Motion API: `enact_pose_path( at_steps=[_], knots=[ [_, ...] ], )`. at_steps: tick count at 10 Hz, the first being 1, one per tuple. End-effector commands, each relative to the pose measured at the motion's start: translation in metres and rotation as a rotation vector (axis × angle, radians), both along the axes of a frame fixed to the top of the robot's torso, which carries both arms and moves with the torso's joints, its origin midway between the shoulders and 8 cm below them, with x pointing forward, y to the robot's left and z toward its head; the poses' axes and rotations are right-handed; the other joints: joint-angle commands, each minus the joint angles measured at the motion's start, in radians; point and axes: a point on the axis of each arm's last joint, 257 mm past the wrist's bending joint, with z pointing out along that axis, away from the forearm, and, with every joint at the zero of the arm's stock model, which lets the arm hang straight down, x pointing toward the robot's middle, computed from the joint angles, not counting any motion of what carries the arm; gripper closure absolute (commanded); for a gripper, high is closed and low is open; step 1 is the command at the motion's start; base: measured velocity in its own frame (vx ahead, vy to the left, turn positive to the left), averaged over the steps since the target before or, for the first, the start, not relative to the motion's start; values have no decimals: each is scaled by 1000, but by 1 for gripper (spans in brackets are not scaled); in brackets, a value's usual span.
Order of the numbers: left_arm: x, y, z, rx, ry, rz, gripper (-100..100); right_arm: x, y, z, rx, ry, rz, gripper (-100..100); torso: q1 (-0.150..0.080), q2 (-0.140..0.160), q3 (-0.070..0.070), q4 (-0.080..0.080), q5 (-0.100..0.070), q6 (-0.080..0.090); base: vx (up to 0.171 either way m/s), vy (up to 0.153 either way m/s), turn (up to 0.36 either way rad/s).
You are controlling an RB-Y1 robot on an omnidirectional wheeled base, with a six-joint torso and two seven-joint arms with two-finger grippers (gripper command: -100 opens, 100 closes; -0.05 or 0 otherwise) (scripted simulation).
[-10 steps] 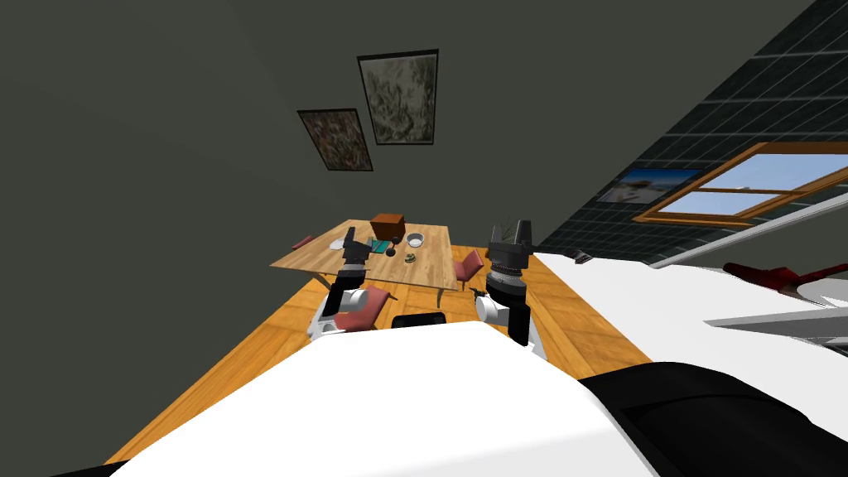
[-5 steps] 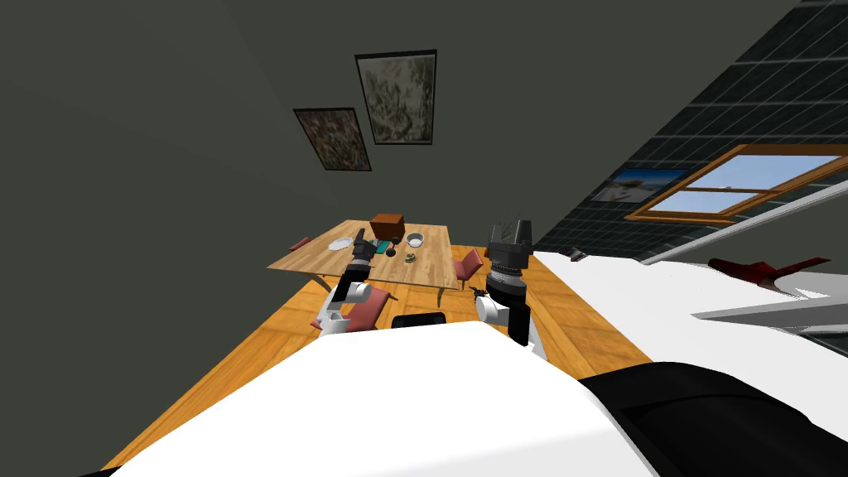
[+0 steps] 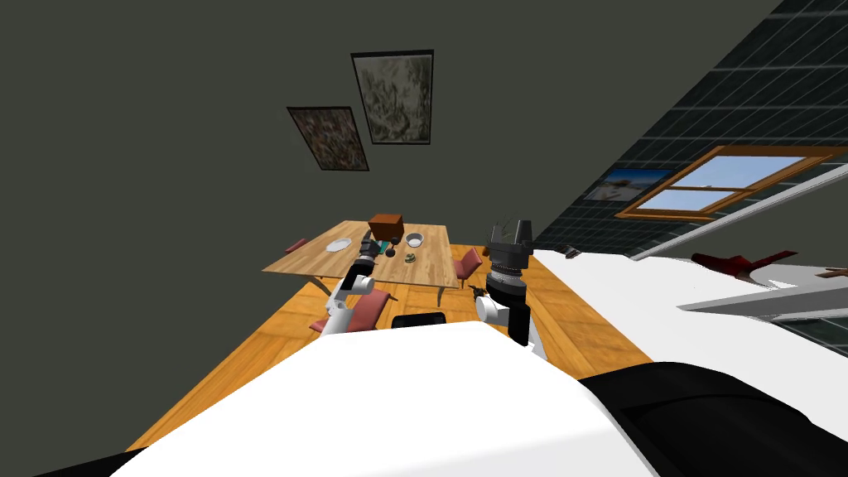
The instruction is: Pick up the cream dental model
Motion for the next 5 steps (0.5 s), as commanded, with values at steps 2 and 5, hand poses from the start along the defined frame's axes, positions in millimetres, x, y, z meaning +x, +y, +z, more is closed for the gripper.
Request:
enact_pose_path(
  at_steps=[2,5],
  knots=[
    [20,0,-25,-9,84,-2,-100,0,0,0,0,0,0,0,0,0,0,0,0,0,-3,23,-41],
    [36,2,-52,-15,163,2,-100,0,0,0,0,0,0,0,-1,0,0,0,0,0,-1,19,-47]
  ],
)
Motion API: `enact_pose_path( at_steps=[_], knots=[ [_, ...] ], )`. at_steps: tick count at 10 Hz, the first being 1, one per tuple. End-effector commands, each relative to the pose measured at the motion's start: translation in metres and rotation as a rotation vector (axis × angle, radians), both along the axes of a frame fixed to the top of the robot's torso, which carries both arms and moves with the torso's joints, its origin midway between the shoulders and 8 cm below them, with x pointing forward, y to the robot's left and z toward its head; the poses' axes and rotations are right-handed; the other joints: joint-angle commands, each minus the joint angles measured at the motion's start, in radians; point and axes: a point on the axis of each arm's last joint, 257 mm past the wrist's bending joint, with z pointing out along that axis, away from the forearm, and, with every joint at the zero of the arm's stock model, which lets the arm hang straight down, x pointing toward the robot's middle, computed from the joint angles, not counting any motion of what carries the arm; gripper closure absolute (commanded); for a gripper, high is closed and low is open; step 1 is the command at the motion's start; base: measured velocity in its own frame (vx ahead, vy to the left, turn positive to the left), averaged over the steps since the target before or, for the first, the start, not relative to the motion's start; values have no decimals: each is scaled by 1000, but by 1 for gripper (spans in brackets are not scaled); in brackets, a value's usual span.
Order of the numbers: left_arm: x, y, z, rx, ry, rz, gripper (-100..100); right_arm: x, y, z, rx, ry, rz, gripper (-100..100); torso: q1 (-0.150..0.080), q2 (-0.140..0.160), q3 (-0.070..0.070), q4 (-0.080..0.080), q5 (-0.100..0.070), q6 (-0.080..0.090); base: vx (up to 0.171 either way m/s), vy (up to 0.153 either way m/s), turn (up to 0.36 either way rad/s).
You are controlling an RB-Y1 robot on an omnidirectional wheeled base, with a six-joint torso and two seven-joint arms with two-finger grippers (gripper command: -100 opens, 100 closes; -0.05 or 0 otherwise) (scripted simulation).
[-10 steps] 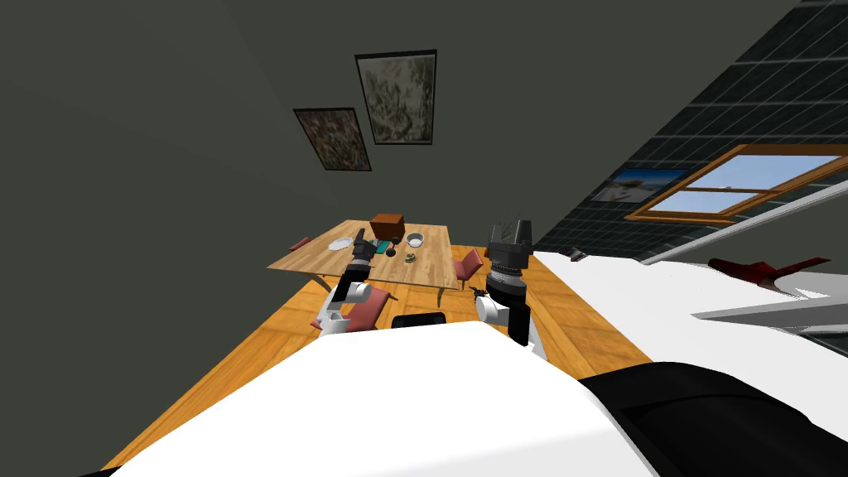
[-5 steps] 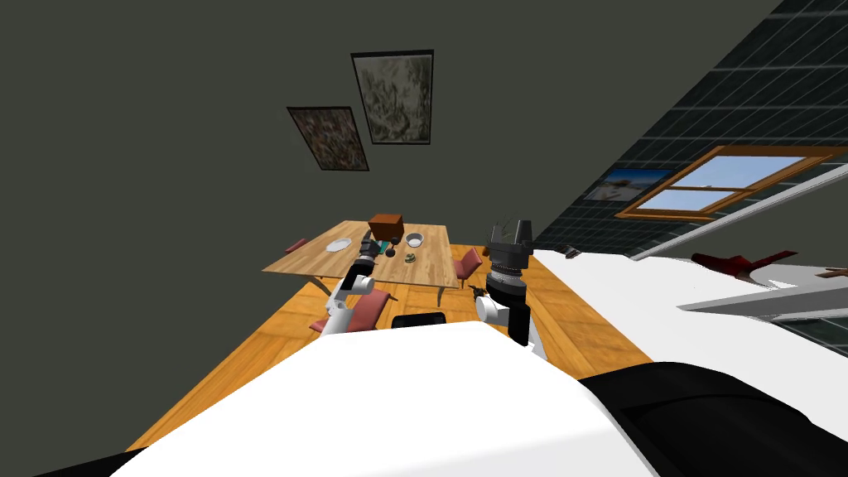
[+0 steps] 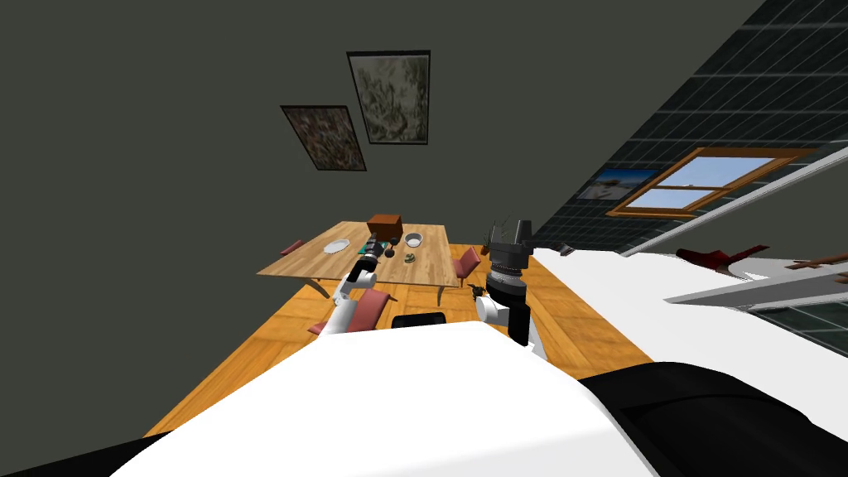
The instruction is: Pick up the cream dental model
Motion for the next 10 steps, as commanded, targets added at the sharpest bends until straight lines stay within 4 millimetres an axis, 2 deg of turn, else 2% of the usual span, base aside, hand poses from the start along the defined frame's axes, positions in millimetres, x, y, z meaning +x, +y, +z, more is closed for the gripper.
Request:
enact_pose_path(
  at_steps=[1,3,4,5,6,7,8,9,10],
  knots=[
    [14,-2,-12,-10,53,1,-100,0,0,0,0,0,0,0,0,0,0,0,0,0,-2,14,-47],
    [14,1,-28,-9,86,7,-100,0,0,0,0,0,0,0,-1,0,0,0,0,0,-1,9,-21],
    [25,1,-36,-18,128,9,-100,0,0,0,0,0,0,0,-1,0,0,0,0,0,0,6,-64],
    [25,3,-47,-17,150,13,-100,0,0,0,0,0,0,0,-1,0,0,0,0,0,0,9,-39],
    [25,3,-47,-17,150,13,-100,0,0,0,0,0,0,0,-1,0,0,0,0,0,0,0,0],
    [36,3,-52,-27,187,15,-100,0,0,0,0,0,0,0,-1,0,0,0,0,0,-1,4,-75],
    [35,5,-65,-26,212,20,-100,0,0,0,0,0,0,0,-1,0,0,0,0,0,0,7,-40],
    [44,5,-66,-37,241,23,-100,0,0,0,0,0,0,0,-1,0,0,0,0,0,1,5,-64],
    [44,7,-78,-37,265,27,-100,0,0,0,0,0,0,0,-1,0,0,0,0,0,2,5,-38]
  ],
)
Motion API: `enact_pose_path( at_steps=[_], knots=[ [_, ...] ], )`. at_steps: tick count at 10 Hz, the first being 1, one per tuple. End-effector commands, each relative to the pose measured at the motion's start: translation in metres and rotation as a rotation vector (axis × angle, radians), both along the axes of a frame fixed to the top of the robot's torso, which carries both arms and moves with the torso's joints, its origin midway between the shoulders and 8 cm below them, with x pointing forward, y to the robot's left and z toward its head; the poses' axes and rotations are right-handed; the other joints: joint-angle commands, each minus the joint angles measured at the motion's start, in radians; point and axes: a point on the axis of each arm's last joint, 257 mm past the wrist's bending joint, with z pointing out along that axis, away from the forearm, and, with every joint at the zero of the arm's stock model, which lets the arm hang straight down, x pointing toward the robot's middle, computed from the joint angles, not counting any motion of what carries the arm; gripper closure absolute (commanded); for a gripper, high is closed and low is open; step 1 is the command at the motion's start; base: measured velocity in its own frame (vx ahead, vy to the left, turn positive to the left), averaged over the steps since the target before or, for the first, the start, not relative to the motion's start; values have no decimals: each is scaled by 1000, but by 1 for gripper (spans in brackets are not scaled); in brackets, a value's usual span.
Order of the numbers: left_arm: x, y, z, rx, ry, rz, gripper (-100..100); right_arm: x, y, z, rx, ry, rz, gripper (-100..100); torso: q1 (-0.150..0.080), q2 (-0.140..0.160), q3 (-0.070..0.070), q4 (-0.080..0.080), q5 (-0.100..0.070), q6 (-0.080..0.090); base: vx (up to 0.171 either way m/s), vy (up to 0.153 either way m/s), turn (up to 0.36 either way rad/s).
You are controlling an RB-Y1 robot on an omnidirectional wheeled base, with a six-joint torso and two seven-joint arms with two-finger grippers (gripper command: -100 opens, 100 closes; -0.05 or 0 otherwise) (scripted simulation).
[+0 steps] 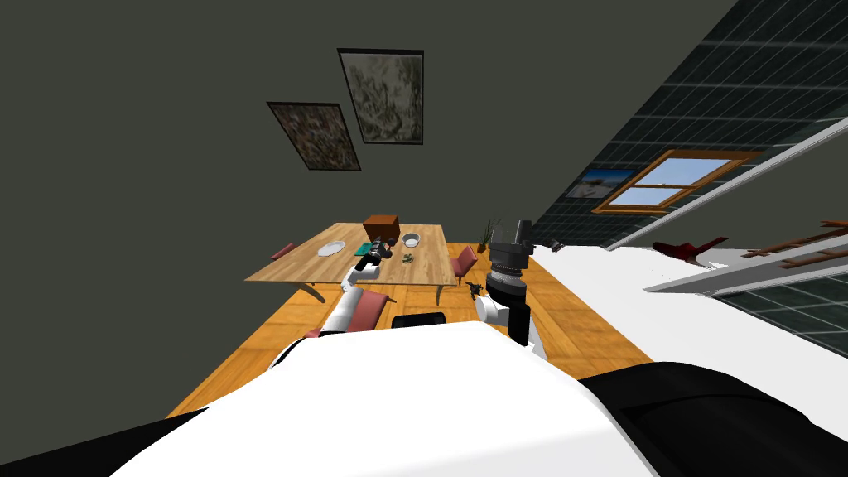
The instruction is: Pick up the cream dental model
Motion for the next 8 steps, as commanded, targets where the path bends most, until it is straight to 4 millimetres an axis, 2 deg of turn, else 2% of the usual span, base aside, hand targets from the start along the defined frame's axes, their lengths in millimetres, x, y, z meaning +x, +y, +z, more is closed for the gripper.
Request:
enact_pose_path(
  at_steps=[1,2,3,4,5,6,7,8],
  knots=[
    [0,1,-13,-1,30,5,-100,0,0,0,0,0,0,0,0,0,0,0,0,0,0,0,0],
    [9,2,-18,-12,69,12,-100,0,0,0,0,0,0,0,0,0,0,0,0,0,1,-2,-61],
    [7,4,-28,-12,88,15,-100,0,0,0,0,0,0,0,0,0,0,0,0,0,2,0,-49],
    [6,4,-31,-12,94,16,-100,0,0,0,0,0,0,0,0,0,0,0,0,0,0,0,0],
    [15,5,-32,-24,126,23,-100,0,0,0,0,0,0,0,0,0,0,0,0,0,2,-4,-58],
    [12,8,-47,-23,155,29,-100,0,0,0,0,0,0,0,-1,0,0,0,0,0,4,-2,-51],
    [20,9,-45,-36,181,36,-100,0,0,0,0,0,0,0,-1,0,0,0,0,0,2,-8,-68],
    [16,12,-63,-35,216,43,-100,0,0,0,0,0,0,0,-1,0,0,0,0,0,5,-6,-38]
  ],
)
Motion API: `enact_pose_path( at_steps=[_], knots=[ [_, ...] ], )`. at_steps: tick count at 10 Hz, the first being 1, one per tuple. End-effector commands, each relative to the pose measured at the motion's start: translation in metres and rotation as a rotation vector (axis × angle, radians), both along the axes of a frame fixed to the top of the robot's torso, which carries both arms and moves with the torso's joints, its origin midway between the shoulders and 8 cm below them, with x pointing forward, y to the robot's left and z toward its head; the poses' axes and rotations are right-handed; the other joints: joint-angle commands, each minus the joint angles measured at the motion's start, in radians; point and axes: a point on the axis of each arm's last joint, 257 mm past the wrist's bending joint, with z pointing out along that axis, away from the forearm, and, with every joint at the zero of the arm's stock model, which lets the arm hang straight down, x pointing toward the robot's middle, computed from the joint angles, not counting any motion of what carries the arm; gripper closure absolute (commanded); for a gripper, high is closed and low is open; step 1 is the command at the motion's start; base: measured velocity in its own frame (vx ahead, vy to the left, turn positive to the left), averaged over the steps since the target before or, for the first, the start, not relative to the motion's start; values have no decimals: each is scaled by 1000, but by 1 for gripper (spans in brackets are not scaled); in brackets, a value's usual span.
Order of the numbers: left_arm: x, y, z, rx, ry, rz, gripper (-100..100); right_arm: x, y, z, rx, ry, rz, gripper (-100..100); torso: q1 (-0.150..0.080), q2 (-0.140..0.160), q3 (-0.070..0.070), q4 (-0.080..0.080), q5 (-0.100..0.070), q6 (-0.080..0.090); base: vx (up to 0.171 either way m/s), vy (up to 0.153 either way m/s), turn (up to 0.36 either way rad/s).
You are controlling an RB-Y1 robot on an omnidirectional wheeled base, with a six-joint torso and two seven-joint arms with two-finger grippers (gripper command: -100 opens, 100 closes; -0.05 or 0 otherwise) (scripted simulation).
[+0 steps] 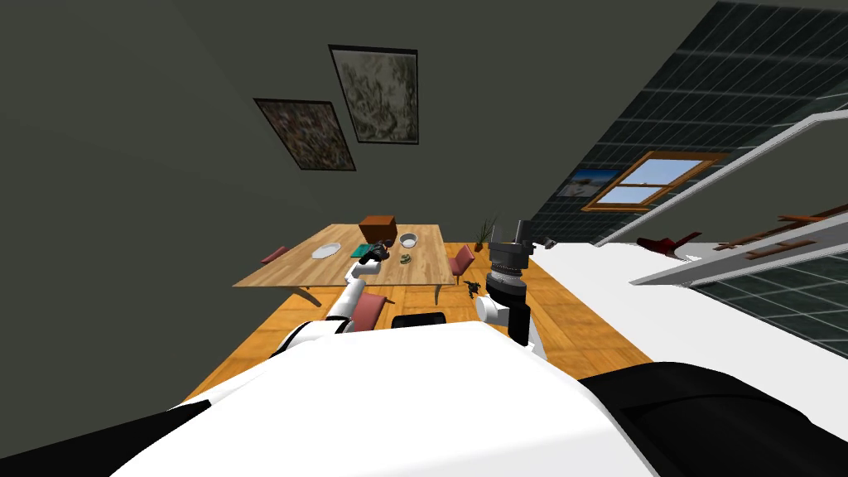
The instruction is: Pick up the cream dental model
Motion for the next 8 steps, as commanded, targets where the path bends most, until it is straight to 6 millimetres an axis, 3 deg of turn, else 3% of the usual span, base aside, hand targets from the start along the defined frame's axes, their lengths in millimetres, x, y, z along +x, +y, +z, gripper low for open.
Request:
enact_pose_path(
  at_steps=[1,8],
  knots=[
    [3,1,-13,-16,60,16,-100,0,0,0,0,0,0,0,0,0,0,0,0,0,6,-9,-66],
    [0,11,-62,-61,251,69,-100,0,0,0,0,0,0,0,-1,0,0,0,0,0,7,-13,-47]
  ],
)
